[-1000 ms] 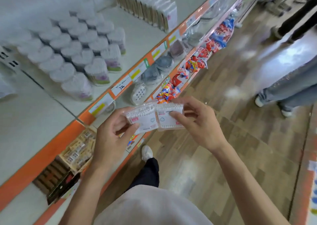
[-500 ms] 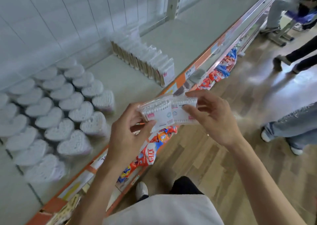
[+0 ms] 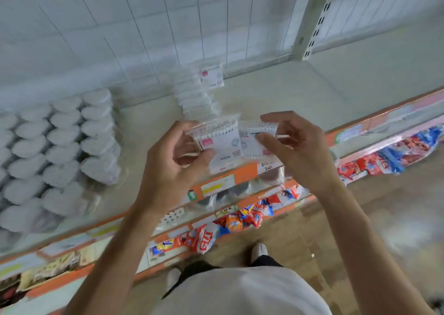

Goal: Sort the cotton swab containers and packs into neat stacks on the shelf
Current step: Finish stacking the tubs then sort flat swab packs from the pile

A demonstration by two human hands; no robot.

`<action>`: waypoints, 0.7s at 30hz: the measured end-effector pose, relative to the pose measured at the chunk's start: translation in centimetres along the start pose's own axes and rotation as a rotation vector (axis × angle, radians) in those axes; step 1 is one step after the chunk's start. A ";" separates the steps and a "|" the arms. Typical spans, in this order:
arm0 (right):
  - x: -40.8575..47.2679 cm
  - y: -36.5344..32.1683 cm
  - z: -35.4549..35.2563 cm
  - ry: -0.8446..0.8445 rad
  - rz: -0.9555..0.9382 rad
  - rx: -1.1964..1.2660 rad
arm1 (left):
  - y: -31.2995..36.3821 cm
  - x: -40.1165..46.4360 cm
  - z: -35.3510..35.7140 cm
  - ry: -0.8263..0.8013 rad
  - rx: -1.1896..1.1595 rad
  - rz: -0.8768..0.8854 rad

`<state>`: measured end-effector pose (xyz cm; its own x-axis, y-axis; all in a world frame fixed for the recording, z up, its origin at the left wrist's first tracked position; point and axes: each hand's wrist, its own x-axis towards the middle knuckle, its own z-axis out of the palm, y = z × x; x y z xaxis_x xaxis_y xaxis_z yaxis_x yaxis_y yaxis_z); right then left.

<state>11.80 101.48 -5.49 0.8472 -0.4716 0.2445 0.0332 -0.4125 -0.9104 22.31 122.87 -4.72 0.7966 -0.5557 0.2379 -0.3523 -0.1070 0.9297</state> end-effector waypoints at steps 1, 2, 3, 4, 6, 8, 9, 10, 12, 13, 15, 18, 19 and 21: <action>0.9 0.4 -1.0 -0.033 -0.012 0.018 | 0.5 0.4 0.9 0.037 -0.003 0.002; 1.8 0.7 -1.8 -0.066 -0.026 0.034 | 1.0 0.6 1.8 0.072 -0.010 0.007; 2.6 1.0 -2.5 -0.099 -0.039 0.045 | 1.5 0.8 2.6 0.100 -0.006 0.011; 3.3 1.3 -3.2 -0.127 -0.050 0.050 | 1.9 1.1 3.2 0.121 0.016 0.014; 4.6 1.7 -4.1 -0.164 -0.078 0.048 | 2.4 1.7 4.3 0.142 0.085 0.009; 5.6 2.1 -4.9 -0.172 -0.101 0.049 | 2.6 2.6 4.7 0.143 0.151 -0.012; 6.1 2.3 -5.3 -0.173 -0.108 0.052 | 2.6 3.2 4.8 0.134 0.191 -0.014; 6.6 2.6 -5.6 -0.175 -0.110 0.055 | 2.6 3.9 4.8 0.116 0.234 -0.012; 7.8 3.2 -6.0 -0.171 -0.105 0.045 | 2.5 5.8 4.5 0.060 0.321 0.006; 8.6 3.6 -6.1 -0.162 -0.104 0.020 | 2.4 7.1 4.3 0.036 0.362 0.015; 10.1 4.4 -6.3 -0.135 -0.097 -0.041 | 2.0 9.9 4.0 0.033 0.388 0.018; 11.5 5.2 -6.3 -0.092 -0.073 -0.036 | 0.6 14.3 3.2 0.109 0.333 -0.011; 11.8 5.4 -6.1 -0.091 -0.063 -0.019 | -0.1 15.6 2.9 0.124 0.346 -0.012; 12.0 5.5 -5.6 -0.101 -0.044 0.010 | -1.7 18.0 2.3 0.128 0.401 -0.017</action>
<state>19.17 89.19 -5.74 0.8940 -0.3716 0.2503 0.0769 -0.4229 -0.9029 36.15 111.14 -2.64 0.8498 -0.4466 0.2799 -0.4815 -0.4417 0.7570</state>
